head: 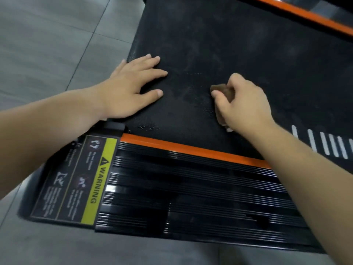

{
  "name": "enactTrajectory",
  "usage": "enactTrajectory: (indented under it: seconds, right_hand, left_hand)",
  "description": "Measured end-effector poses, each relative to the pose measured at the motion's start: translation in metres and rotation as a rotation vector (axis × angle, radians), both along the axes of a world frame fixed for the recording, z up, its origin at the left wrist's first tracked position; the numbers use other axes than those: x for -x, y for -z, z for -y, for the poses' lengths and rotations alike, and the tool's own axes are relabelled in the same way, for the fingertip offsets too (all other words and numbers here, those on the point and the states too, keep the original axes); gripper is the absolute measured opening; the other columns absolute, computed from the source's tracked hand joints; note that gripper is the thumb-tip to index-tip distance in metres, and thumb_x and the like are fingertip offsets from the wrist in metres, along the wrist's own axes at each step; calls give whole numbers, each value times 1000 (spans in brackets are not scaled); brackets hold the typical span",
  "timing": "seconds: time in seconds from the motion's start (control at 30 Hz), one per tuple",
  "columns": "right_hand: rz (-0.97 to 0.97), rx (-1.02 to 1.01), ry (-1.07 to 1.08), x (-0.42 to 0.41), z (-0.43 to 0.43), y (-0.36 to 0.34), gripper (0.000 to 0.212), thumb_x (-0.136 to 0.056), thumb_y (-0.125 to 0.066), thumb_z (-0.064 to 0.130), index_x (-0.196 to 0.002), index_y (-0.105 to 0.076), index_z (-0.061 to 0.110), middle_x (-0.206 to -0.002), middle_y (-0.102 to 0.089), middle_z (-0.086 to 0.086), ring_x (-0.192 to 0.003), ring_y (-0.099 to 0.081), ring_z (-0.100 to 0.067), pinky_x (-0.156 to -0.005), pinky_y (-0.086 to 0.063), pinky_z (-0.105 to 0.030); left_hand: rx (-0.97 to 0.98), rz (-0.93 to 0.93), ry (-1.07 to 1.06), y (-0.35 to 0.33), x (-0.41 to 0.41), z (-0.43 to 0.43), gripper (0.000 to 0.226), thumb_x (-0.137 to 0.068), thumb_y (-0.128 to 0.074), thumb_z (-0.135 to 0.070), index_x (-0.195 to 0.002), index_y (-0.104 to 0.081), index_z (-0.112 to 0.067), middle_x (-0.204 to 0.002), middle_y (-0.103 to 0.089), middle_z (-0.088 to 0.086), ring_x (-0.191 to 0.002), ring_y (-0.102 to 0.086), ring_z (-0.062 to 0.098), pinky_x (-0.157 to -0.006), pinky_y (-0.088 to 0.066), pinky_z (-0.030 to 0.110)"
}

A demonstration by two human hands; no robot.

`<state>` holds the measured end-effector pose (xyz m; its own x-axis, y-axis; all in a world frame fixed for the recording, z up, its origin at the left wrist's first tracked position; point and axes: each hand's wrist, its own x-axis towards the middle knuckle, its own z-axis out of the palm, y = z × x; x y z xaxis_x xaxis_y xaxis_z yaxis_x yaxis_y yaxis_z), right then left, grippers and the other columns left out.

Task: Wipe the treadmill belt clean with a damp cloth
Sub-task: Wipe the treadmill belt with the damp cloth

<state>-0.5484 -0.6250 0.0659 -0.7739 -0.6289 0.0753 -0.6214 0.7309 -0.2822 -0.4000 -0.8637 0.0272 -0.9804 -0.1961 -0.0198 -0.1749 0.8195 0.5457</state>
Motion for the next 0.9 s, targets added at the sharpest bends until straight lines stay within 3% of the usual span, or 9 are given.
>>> enactTrajectory:
  seconds: [0.13,0.37,0.47,0.53,0.57,0.63,0.73,0.8,0.9]
  right_hand:
    - [122,37,-292,-53,3,3,30,-89,-64,46,-82,-47,23,-79,-55,5,-74,-53,-17,-63,-38,-33]
    - [37,139,-382,-41,82,7,31,-90,-61,53,-91,-57,22,-92,-61,-1,-86,-57,-22,-76,-49,-42]
    - [90,136,-484,-57,80,9,31,-88,-64,51,-95,-65,21,-91,-61,-2,-86,-58,-21,-77,-48,-41]
    - [227,124,-645,-72,60,4,27,-86,-69,47,-95,-70,22,-89,-62,1,-85,-59,-15,-77,-48,-39]
    - [293,116,-703,-74,54,2,26,-86,-71,46,-95,-72,22,-89,-63,2,-86,-60,-13,-77,-49,-38]
    - [263,98,-734,-65,64,0,30,-85,-69,50,-96,-73,23,-88,-63,2,-85,-62,-15,-75,-50,-41]
    - [-9,134,-579,-35,111,6,39,-85,-61,57,-100,-72,23,-91,-63,-2,-89,-61,-22,-77,-51,-44]
    - [-10,179,-433,-27,124,9,39,-84,-61,57,-101,-72,25,-94,-65,-2,-91,-61,-21,-81,-50,-43]
    - [123,190,-537,-49,99,11,35,-83,-67,54,-101,-73,25,-91,-65,0,-87,-62,-18,-79,-50,-42]
  left_hand:
    - [-113,31,-160,-2,3,-2,61,-102,-53,-45,-157,-31,-29,-170,-1,7,-156,6,22,-123,2,35]
    - [-456,-3,-382,-2,3,0,56,-106,-49,-29,-157,-27,-23,-159,-31,1,-144,-32,16,-116,-22,21]
    - [-688,-35,-501,0,6,5,35,-106,-47,-21,-140,-39,-24,-115,-59,-14,-100,-58,-1,-89,-48,12]
    - [-796,-19,-543,0,7,6,30,-107,-48,-23,-134,-37,-29,-100,-56,-20,-86,-56,-6,-65,-48,5]
    - [-819,-24,-549,1,7,5,30,-106,-48,-24,-135,-39,-28,-100,-58,-19,-87,-58,-5,-63,-47,5]
    - [-818,-41,-559,2,7,7,32,-105,-50,-28,-137,-45,-23,-109,-64,-12,-95,-62,3,-69,-49,10]
    - [-883,-51,-609,4,7,11,49,-100,-52,-41,-147,-45,-27,-130,-63,-3,-113,-61,14,-95,-47,24]
    - [-972,-55,-640,4,5,13,47,-99,-49,-44,-143,-51,-29,-130,-64,1,-115,-62,18,-105,-49,36]
    - [-1050,-93,-654,5,5,14,34,-105,-43,-36,-134,-58,-27,-123,-68,1,-109,-66,18,-102,-52,38]
